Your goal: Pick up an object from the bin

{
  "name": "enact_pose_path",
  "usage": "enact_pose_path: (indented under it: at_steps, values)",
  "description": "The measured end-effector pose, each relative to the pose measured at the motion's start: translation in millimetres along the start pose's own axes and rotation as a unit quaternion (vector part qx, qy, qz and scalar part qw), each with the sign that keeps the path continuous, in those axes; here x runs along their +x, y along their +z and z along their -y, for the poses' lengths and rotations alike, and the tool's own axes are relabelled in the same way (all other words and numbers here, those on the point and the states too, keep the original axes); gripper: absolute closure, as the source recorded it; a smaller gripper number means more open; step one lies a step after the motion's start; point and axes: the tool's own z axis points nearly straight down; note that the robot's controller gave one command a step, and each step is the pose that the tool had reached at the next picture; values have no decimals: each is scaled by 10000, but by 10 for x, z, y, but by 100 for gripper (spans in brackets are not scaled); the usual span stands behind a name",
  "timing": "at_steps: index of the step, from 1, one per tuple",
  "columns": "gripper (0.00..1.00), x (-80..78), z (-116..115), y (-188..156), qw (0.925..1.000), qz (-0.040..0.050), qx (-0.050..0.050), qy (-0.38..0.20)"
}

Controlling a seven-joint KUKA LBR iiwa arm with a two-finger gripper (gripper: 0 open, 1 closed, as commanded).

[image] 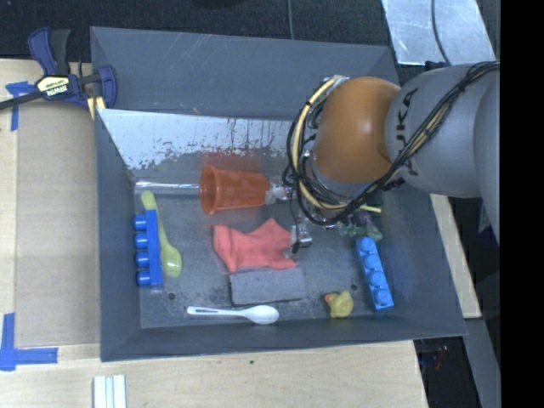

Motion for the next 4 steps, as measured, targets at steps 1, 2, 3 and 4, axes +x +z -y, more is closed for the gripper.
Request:
enact_pose_path:
  at_steps: [1, 2, 3, 4]
  values:
    - [100, -81, -58, 370, 9944, 19, -5, 1060]
    - [100, -81, -58, 370, 9944, 18, -4, 1058]
    - [100, -138, 0, -190, 9955, -10, -5, 947]
    - [100, 358, -205, -787, 9997, -41, -7, 236]
